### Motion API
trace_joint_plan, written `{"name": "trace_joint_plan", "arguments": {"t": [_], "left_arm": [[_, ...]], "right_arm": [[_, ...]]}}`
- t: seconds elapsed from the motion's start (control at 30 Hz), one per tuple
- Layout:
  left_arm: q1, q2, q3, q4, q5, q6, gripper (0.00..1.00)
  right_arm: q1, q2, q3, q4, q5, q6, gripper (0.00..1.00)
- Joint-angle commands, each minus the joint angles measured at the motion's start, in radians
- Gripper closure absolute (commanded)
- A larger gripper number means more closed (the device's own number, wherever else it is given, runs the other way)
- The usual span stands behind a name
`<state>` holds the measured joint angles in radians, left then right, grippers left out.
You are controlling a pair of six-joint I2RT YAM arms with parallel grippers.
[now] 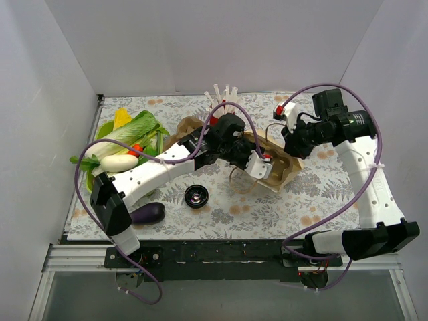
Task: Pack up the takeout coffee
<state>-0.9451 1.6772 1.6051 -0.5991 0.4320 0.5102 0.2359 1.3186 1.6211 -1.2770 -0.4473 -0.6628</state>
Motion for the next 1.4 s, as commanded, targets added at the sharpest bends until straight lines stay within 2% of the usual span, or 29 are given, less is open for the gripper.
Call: {"name": "trace_joint_plan", "arguments": {"t": [0.0,0.07,0.13,0.2,0.3,0.43,0.53,0.63,1.03,1.37], "left_arm": [[0.011,-0.031,0.039,0.012,-0.056,-0.001,1.0],[0.012,-0.017,0.056,-0.004,-0.047,-0.022,1.0],[0.02,-0.007,0.093,-0.005,-0.024,-0.105,1.0],[0.055,0.018,0.134,-0.03,0.069,-0.18,1.0],[0.074,0.016,0.128,-0.042,0.116,-0.188,1.0],[0.074,-0.001,0.073,-0.022,0.129,-0.142,1.0],[0.074,0.009,0.07,-0.024,0.125,-0.141,1.0],[0.074,0.025,0.079,-0.03,0.11,-0.137,1.0],[0.072,0.114,0.137,-0.027,-0.015,-0.142,1.0],[0.072,0.145,0.17,-0.018,-0.047,-0.116,1.0]], "right_arm": [[0.003,0.025,0.039,-0.033,-0.005,-0.012,0.99],[0.003,0.025,0.042,-0.035,-0.008,-0.015,0.99],[0.005,0.021,0.04,-0.035,-0.013,-0.024,0.99],[0.005,0.015,0.034,-0.035,-0.01,-0.029,0.99],[0.005,0.011,0.039,-0.033,0.001,-0.015,0.97],[0.005,0.013,0.069,-0.035,0.035,0.017,0.62],[0.003,0.01,0.066,-0.035,0.077,0.025,0.52],[0.005,-0.007,0.04,-0.033,0.094,0.025,0.46],[0.003,-0.048,-0.026,-0.035,0.177,0.002,0.44],[0.003,-0.045,-0.055,-0.033,0.17,-0.032,0.49]]}}
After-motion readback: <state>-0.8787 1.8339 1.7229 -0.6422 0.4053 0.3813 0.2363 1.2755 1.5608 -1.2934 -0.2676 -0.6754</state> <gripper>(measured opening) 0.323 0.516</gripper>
